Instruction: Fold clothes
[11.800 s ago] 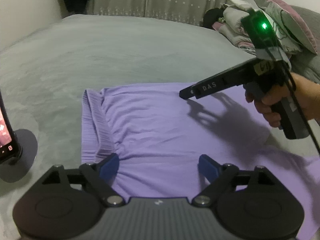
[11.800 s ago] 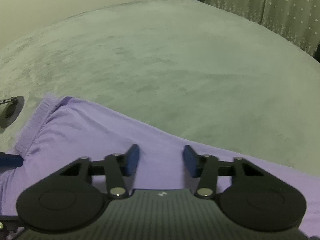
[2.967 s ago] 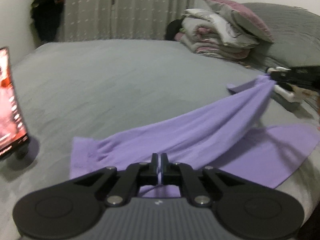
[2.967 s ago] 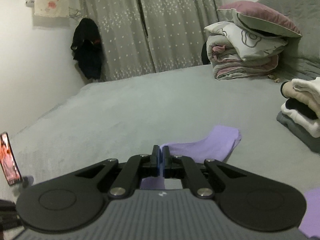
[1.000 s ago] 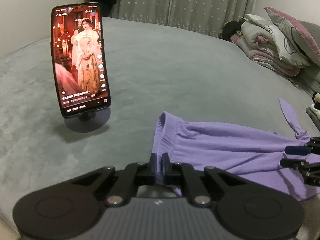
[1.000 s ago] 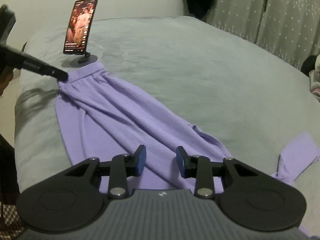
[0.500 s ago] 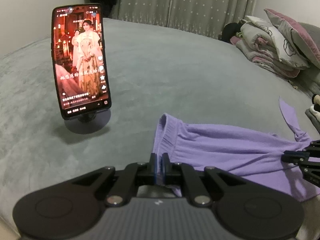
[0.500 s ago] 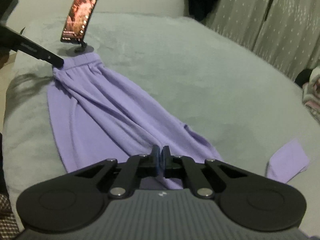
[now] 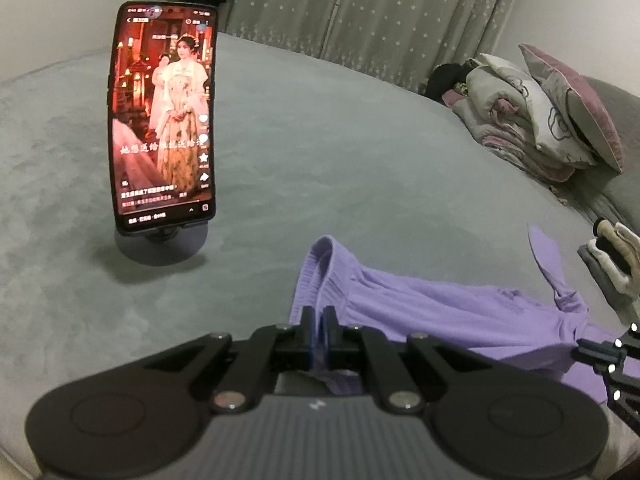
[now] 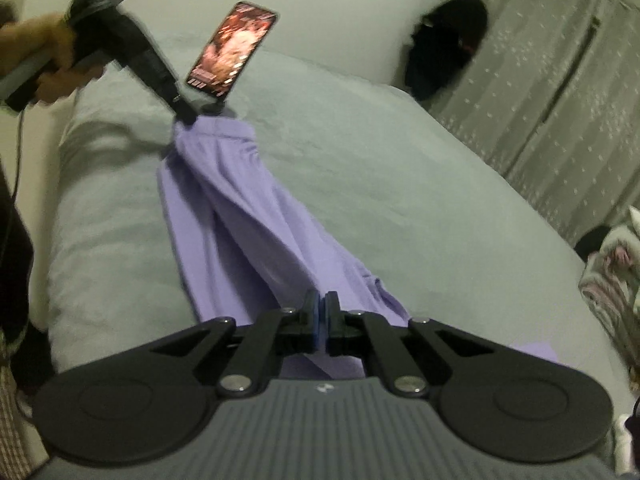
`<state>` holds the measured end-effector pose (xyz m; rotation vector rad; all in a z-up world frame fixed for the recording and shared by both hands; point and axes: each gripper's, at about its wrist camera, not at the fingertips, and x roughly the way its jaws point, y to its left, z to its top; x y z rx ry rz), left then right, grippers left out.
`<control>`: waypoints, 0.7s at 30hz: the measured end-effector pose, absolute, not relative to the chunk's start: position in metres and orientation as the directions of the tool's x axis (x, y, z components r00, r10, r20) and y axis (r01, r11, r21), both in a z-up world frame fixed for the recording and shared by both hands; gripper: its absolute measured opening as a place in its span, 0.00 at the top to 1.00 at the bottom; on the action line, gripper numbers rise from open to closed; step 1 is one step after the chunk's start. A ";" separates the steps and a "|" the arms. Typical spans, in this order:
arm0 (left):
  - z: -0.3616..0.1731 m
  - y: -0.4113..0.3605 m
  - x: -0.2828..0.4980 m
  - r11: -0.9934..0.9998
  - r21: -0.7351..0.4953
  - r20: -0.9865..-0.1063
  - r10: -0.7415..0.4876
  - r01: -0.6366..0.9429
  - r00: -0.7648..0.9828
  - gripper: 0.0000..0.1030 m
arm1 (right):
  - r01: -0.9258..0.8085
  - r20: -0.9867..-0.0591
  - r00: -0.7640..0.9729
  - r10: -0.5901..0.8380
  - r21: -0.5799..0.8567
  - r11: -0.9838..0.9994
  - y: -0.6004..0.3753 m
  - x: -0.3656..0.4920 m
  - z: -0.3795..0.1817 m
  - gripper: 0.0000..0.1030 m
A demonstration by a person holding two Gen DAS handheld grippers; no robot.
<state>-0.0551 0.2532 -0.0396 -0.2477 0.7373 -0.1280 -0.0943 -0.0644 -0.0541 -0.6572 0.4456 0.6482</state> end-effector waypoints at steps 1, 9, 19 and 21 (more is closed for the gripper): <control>-0.041 0.253 -0.053 0.965 -0.262 -0.660 -0.199 0.026 0.725 0.97 | -0.685 -0.582 0.707 0.402 -0.423 0.594 -0.063 -0.095 -0.059 0.99; -0.048 0.253 -0.047 0.974 -0.226 -0.705 -0.182 0.026 0.686 0.95 | -0.734 -0.680 0.642 0.354 -0.410 0.542 -0.059 -0.087 -0.078 0.94; -0.035 0.258 -0.048 0.972 -0.232 -0.667 -0.181 0.029 0.723 0.87 | -0.751 -0.650 0.600 0.466 -0.258 0.608 -0.049 -0.066 -0.058 0.63; -0.031 0.255 -0.052 0.971 -0.232 -0.648 -0.194 0.051 0.737 0.87 | -0.753 -0.640 0.598 0.482 -0.244 0.611 -0.040 -0.065 -0.060 0.63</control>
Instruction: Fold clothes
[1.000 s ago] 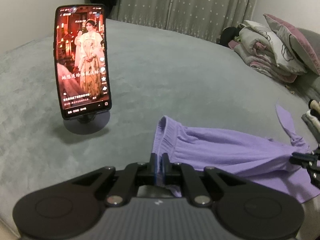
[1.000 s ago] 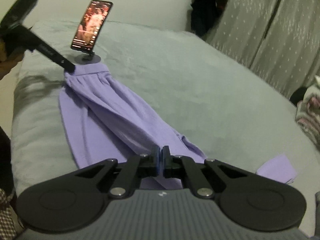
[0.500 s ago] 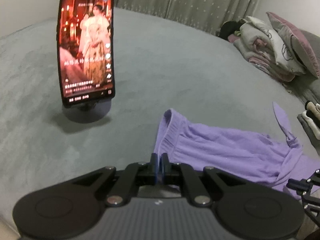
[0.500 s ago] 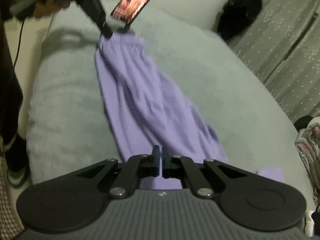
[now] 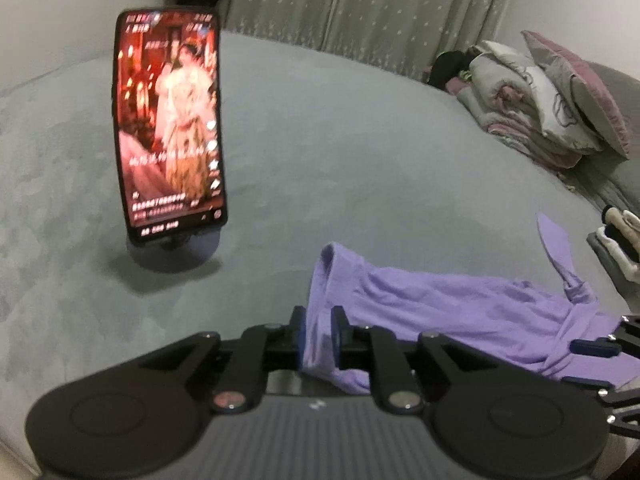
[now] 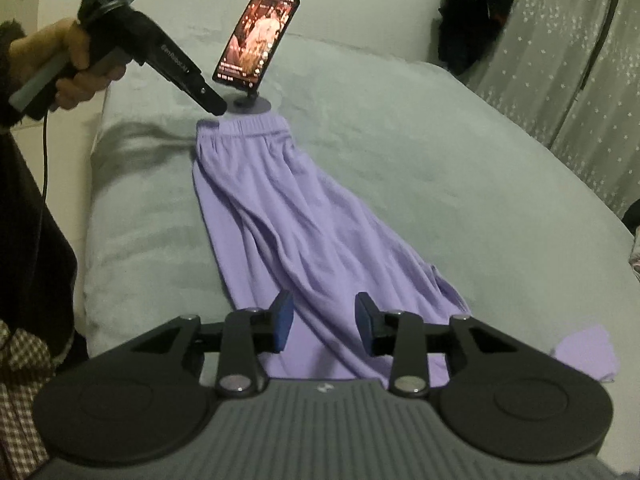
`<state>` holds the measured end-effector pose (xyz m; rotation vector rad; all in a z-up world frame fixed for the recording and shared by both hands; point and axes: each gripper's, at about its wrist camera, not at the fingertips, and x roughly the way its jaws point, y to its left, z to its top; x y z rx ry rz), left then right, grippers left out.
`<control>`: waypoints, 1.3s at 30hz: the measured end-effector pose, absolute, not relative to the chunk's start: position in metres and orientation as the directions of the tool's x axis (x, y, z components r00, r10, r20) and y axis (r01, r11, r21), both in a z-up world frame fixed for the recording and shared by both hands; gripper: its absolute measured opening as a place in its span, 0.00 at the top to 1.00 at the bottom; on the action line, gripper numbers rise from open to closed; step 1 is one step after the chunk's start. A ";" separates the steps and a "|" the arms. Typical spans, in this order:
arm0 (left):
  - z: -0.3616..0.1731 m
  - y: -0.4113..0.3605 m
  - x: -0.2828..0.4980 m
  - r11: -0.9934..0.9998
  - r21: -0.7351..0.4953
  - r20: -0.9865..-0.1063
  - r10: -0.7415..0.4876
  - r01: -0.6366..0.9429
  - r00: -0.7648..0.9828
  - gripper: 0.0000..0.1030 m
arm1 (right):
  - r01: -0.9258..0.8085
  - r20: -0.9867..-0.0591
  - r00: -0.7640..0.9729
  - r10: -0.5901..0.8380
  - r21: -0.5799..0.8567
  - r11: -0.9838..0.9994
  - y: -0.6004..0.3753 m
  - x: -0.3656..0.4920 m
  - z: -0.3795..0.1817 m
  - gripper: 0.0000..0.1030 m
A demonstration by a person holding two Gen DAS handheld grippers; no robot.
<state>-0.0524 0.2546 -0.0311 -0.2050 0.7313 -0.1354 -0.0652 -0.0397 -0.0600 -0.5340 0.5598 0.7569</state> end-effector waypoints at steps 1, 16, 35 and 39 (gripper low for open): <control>-0.029 0.252 -0.054 0.970 -0.233 -0.639 -0.205 0.068 0.742 0.87 | -0.755 -0.635 0.596 0.491 -0.235 0.612 -0.036 -0.064 -0.060 0.63; -0.047 0.172 -0.069 0.879 -0.066 -0.625 -0.405 0.472 0.668 0.63 | -0.792 -0.667 0.522 0.532 -0.147 0.593 0.000 -0.044 -0.067 0.89; -0.050 0.149 -0.090 0.747 0.109 -0.679 -0.426 0.655 0.598 0.55 | -0.879 -0.721 0.388 0.574 -0.102 0.465 0.000 -0.076 -0.057 1.00; -0.058 0.150 -0.088 0.719 0.091 -0.736 -0.417 0.689 0.533 0.55 | -0.884 -0.763 0.352 0.542 -0.080 0.460 0.004 -0.074 -0.069 0.99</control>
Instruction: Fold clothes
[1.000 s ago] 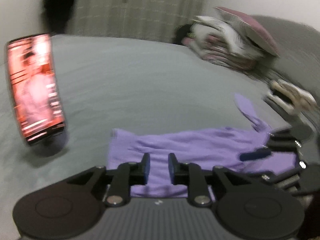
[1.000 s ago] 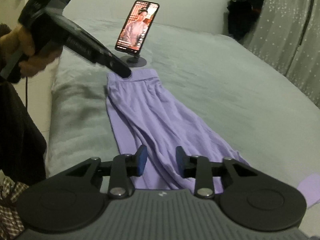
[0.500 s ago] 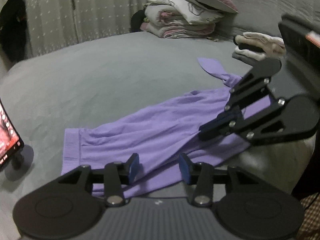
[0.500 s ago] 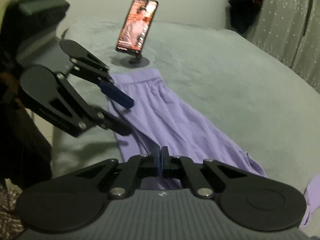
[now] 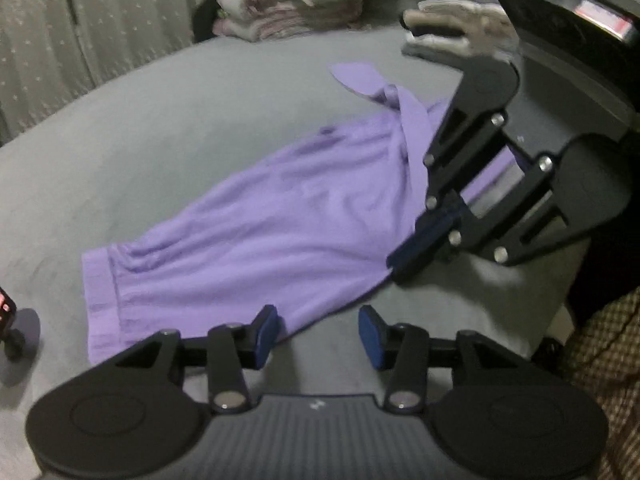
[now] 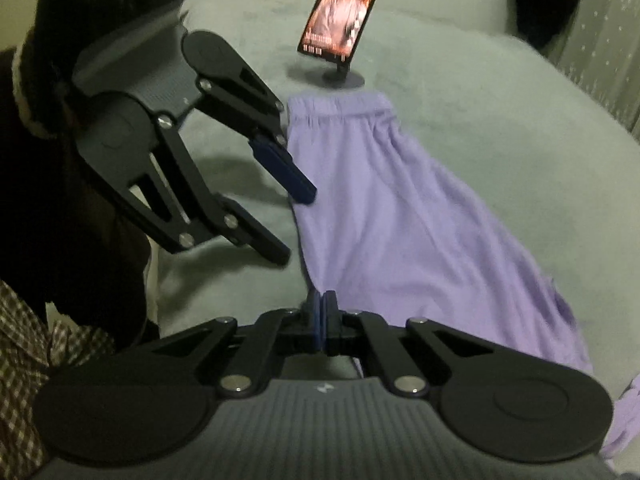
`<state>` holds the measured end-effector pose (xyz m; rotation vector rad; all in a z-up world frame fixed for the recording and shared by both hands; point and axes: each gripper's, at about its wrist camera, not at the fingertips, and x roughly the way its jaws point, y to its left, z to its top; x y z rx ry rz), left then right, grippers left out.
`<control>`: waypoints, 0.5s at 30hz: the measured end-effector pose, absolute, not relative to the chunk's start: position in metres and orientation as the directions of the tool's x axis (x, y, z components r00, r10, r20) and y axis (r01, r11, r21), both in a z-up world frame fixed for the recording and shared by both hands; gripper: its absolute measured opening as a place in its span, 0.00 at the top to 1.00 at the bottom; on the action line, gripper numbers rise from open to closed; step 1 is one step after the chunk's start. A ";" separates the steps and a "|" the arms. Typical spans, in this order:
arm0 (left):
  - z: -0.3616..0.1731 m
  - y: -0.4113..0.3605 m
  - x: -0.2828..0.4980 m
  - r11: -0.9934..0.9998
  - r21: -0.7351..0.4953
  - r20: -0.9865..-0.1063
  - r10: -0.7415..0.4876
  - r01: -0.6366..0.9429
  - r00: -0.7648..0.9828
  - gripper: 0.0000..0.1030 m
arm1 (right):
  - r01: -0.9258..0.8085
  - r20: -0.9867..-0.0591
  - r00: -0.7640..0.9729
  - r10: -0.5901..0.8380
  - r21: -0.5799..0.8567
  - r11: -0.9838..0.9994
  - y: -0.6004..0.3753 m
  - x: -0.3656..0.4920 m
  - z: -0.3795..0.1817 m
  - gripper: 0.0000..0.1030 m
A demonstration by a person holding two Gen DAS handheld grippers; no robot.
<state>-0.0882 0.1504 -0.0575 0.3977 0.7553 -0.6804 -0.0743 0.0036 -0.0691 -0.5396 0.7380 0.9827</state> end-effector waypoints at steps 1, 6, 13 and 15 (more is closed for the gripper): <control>-0.056 0.152 -0.088 0.719 0.082 -0.737 -0.422 0.691 0.527 0.55 | -0.884 -0.765 0.346 0.543 -0.072 0.462 0.003 -0.074 -0.069 0.97; -0.046 0.166 -0.086 0.718 0.009 -0.715 -0.482 0.696 0.507 0.55 | -0.864 -0.736 0.338 0.586 0.004 0.504 -0.011 -0.062 -0.052 0.87; -0.036 0.174 -0.074 0.732 -0.133 -0.628 -0.584 0.669 0.515 0.51 | -0.716 -0.706 0.423 0.568 0.124 0.687 -0.058 -0.005 -0.044 0.82; -0.039 0.171 -0.068 0.737 -0.158 -0.614 -0.595 0.658 0.519 0.51 | -0.660 -0.706 0.447 0.550 0.155 0.735 -0.072 0.011 -0.046 0.71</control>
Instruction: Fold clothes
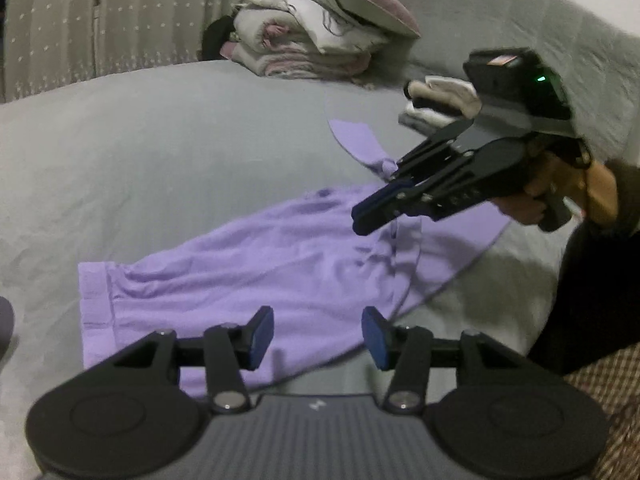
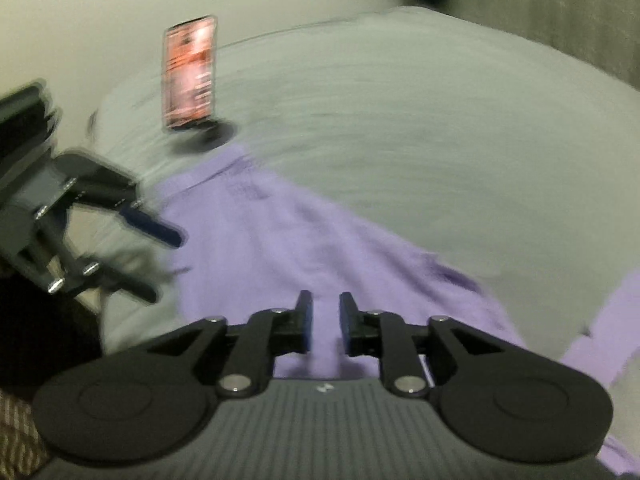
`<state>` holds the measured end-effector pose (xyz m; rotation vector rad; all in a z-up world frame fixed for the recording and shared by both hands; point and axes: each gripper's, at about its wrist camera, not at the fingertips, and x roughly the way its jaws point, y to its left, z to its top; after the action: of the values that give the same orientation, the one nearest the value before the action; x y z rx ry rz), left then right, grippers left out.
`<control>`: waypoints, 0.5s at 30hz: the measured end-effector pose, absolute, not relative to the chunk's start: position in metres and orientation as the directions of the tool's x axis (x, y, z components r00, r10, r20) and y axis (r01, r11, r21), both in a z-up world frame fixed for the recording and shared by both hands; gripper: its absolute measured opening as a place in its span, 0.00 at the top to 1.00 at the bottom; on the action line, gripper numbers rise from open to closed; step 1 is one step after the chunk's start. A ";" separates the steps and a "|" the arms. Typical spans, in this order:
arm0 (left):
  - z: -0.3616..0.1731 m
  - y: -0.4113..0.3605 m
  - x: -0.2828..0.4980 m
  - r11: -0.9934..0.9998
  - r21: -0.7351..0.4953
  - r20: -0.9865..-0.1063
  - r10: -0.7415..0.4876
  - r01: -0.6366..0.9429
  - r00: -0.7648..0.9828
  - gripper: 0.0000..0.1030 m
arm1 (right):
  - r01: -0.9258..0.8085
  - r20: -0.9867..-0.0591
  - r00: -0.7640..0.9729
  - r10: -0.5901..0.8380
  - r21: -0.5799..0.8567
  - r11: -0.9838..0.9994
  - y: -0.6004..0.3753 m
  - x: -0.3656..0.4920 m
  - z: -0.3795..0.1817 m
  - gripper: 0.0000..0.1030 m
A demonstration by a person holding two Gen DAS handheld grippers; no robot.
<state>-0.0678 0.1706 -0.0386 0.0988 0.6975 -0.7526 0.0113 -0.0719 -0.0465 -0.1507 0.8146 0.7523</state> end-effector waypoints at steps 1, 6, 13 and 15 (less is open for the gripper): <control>-0.041 0.169 -0.065 0.739 -0.168 -0.610 -0.598 0.652 0.520 0.51 | -0.636 -0.706 0.457 0.542 0.167 0.753 -0.077 0.018 -0.048 0.64; -0.052 0.157 -0.050 0.753 -0.189 -0.613 -0.592 0.630 0.524 0.51 | -0.544 -0.704 0.478 0.525 0.232 0.806 -0.097 0.043 -0.057 0.64; -0.061 0.145 -0.035 0.749 -0.207 -0.628 -0.595 0.630 0.502 0.51 | -0.457 -0.704 0.439 0.559 0.361 0.813 -0.117 0.062 -0.063 0.64; -0.064 0.144 -0.033 0.745 -0.208 -0.634 -0.596 0.634 0.493 0.51 | -0.435 -0.701 0.426 0.572 0.396 0.809 -0.121 0.069 -0.066 0.64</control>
<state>-0.0334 0.1441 -0.0635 0.0554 0.7464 -0.7463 0.0688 -0.1207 -0.0660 0.1627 0.9392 0.6329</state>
